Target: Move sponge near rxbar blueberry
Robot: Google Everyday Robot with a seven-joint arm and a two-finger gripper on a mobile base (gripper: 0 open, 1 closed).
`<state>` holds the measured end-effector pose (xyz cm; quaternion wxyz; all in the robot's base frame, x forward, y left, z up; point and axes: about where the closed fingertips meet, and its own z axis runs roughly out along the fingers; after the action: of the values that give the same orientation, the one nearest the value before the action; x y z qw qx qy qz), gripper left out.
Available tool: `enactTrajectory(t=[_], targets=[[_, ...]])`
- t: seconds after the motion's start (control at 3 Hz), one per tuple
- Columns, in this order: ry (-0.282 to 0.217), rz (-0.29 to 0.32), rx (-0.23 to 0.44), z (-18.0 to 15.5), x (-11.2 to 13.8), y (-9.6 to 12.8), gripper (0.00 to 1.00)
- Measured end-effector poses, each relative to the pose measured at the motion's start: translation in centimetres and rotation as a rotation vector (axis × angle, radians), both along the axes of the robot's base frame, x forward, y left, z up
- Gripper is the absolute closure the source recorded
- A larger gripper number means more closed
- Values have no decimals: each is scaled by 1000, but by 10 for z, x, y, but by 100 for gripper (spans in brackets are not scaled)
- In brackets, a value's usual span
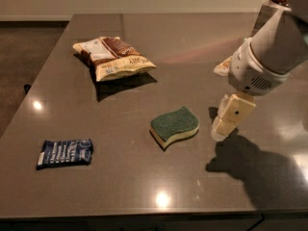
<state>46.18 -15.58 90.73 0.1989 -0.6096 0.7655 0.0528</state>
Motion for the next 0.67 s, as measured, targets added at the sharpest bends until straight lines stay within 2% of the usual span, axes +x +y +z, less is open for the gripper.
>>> enactTrajectory(t=[0.33, 0.67], targets=[[23, 43, 41, -17, 9, 28, 0], [47, 79, 54, -37, 15, 51, 3]])
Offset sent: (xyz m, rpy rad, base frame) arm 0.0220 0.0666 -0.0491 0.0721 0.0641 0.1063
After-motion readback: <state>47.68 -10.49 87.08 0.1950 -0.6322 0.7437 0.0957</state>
